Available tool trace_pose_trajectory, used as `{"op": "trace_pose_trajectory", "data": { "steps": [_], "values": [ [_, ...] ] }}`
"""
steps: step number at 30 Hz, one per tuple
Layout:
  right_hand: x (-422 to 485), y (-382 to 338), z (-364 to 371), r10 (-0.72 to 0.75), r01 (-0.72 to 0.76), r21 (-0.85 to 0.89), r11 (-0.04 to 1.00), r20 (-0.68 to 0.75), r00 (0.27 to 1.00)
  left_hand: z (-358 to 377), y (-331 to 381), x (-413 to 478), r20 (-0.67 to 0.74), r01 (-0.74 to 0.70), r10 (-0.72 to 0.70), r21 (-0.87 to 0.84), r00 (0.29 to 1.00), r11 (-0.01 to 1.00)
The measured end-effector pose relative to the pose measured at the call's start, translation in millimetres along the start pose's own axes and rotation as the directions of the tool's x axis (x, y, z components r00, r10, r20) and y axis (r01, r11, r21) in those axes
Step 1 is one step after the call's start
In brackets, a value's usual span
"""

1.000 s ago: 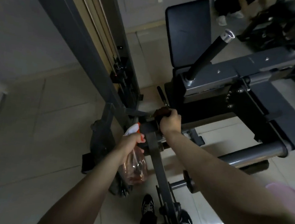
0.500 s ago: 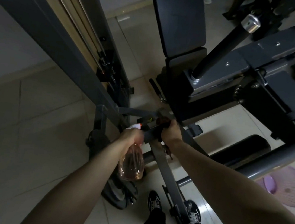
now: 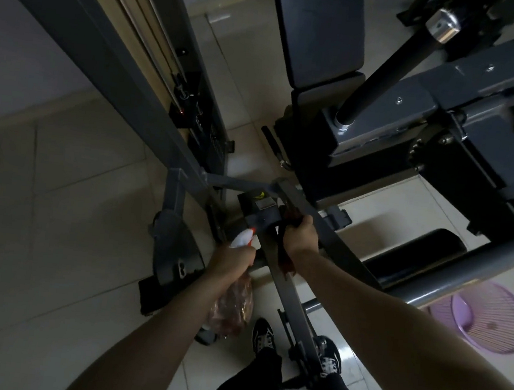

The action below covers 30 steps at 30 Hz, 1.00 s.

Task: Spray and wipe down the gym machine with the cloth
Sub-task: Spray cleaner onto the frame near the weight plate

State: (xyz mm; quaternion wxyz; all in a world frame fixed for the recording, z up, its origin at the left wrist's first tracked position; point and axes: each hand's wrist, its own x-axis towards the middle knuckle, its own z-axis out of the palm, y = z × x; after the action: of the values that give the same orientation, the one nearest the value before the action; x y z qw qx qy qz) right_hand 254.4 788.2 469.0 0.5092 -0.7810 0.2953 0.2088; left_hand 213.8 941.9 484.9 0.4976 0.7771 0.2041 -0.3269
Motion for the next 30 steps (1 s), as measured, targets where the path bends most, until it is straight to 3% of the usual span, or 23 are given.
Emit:
{"op": "trace_pose_trajectory", "data": {
  "steps": [6,10,13,18,21,24,26,30],
  "values": [
    [-8.1,33.1,0.8,0.076,-0.075,-0.035,0.997,0.055,0.996,32.9,-49.4,-4.9,-0.087,0.000,-0.018,-0.198,0.996,0.980],
    [-12.8,59.2,10.6,0.086,-0.077,-0.102,0.992,0.087,0.993,52.0,-80.8,-4.8,-0.137,0.158,-0.223,-0.372,0.965,0.915],
    [-16.1,77.5,21.7,0.090,-0.075,-0.134,0.988,0.109,0.990,65.3,-98.0,-1.6,-0.146,0.324,-0.424,-0.445,0.894,0.835],
    [-20.3,94.5,26.0,0.093,-0.073,-0.183,0.980,0.104,0.990,83.2,-102.0,8.5,-0.178,0.363,-0.491,-0.474,0.853,0.802],
    [-19.4,105.7,25.8,0.120,-0.108,-0.170,0.980,0.065,0.991,87.5,-99.6,10.0,-0.204,0.310,-0.455,-0.494,0.867,0.812],
    [-21.3,114.3,21.8,0.152,-0.147,-0.124,0.981,0.031,0.988,91.9,-98.3,10.6,-0.252,0.117,-0.231,-0.400,0.940,0.909],
    [-24.2,121.2,16.5,0.154,-0.151,-0.098,0.984,0.024,0.988,95.8,-97.3,15.5,-0.201,0.049,-0.117,-0.315,0.972,0.948],
    [-28.3,135.2,5.8,0.139,-0.136,-0.070,0.988,0.050,0.989,107.6,-88.4,18.6,-0.164,0.005,-0.055,-0.287,0.985,0.958]
  ]
}}
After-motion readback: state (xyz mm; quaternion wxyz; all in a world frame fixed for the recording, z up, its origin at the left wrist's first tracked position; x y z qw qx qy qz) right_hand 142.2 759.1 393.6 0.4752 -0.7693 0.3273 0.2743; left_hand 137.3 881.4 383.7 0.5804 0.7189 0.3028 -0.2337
